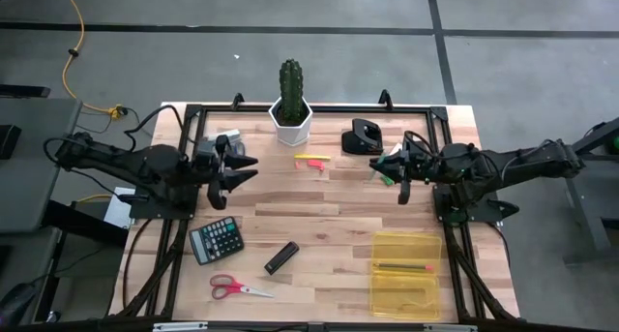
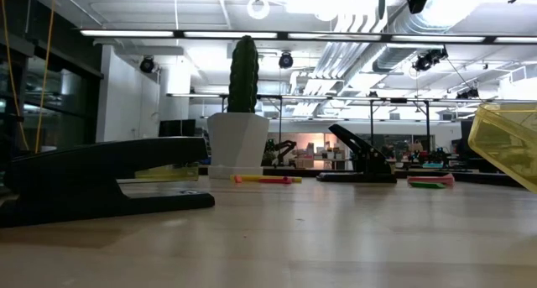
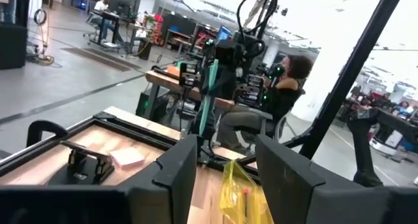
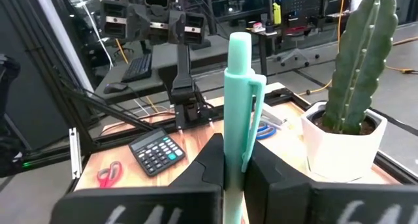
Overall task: Pack school essentials
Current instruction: Put the light blue pen on the yellow supply box
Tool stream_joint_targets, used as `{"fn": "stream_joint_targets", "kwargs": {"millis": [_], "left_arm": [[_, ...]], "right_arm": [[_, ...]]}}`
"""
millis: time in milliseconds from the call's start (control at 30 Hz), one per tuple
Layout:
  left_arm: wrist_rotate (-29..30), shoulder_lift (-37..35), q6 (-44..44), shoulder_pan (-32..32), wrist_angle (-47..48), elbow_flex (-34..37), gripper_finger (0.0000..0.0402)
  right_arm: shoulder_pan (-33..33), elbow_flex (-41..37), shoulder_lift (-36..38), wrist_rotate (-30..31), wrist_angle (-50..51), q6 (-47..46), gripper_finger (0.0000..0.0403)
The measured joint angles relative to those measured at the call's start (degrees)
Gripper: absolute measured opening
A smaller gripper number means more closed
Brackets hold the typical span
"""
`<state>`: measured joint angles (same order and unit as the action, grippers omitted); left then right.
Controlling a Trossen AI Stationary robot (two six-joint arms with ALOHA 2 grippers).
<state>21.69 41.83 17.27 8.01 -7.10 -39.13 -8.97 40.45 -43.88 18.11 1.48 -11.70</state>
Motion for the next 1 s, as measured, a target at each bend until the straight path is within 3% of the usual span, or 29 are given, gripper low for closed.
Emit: {"fn": "stream_joint_targets", "kwargs": {"millis": [567, 767, 1000], "left_arm": [[-0.48, 0.04, -4.57, -0.1, -0.06, -0.02, 0.0143], [-0.26, 0.04, -4.45, -0.11, -0.04, -0.02, 0.0143], [0.04, 0.26, -4.45, -0.11, -0.01, -0.04, 0.0143]], "right_arm": [[0.0, 0.0, -0.02, -1.59, -0.29, -0.95, 0.0007], [-1.86, 0.0, -4.59, -10.65, -3.2, -8.04, 0.0007], [-9.81, 0.0, -15.1, -20.47, -0.74, -20.13, 0.0007]]}}
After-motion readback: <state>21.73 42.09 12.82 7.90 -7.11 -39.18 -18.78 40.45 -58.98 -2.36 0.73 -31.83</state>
